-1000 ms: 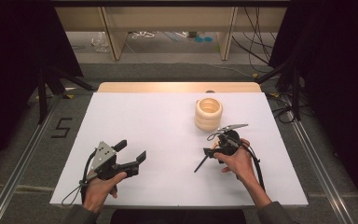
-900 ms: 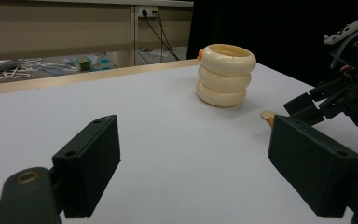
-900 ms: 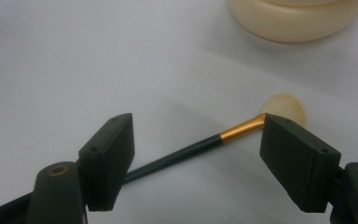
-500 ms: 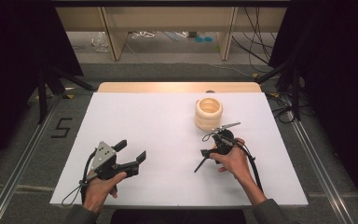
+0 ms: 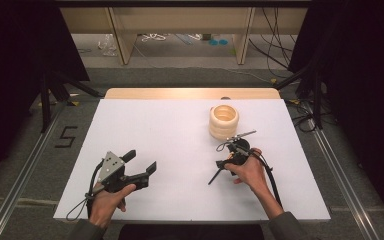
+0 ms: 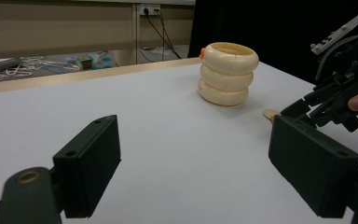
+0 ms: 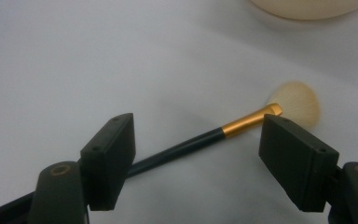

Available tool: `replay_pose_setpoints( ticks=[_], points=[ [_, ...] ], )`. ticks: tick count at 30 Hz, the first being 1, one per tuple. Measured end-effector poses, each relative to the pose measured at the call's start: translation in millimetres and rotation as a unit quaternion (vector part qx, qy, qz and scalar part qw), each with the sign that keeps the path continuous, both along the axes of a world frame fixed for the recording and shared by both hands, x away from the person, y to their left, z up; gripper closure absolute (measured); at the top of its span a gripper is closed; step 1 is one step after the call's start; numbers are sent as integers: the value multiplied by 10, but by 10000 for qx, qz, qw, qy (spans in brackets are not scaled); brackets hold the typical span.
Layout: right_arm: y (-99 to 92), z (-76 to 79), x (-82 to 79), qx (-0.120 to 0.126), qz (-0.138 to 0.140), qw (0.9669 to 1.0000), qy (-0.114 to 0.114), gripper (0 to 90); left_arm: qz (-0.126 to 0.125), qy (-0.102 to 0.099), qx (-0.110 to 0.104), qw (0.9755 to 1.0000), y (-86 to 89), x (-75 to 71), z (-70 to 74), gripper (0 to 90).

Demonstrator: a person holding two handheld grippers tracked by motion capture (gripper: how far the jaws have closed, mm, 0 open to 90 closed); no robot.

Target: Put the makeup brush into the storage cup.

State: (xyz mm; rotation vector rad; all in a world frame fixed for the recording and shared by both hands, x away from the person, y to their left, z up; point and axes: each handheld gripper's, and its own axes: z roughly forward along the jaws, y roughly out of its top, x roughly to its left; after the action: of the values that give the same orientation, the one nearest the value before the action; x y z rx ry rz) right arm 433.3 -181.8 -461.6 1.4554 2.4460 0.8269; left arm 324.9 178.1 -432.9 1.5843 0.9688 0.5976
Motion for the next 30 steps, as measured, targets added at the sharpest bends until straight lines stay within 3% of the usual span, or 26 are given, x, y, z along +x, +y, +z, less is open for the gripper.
replay_pose_setpoints(
  ticks=[4,6,8,11,20,30],
  points=[
    [26,-12,1,-52,-69,9999,100,285,6,-3,-1,10000,4,0,2,164],
    [17,-26,13,-177,32,9998,21,285,4,-2,1,10000,4,-1,2,164],
    [45,-30,3,-145,-75,9998,132,285,-2,-3,4,10000,3,-1,2,164],
    [39,-50,20,-269,54,9996,79,290,-4,-6,-1,10000,3,-1,2,164],
    [80,-68,29,-263,-136,9993,247,293,-6,-16,-6,10000,-1,-3,2,164],
    [102,-78,43,-414,-75,9988,257,316,-8,-6,-27,10000,-11,-4,1,164]
  ],
)
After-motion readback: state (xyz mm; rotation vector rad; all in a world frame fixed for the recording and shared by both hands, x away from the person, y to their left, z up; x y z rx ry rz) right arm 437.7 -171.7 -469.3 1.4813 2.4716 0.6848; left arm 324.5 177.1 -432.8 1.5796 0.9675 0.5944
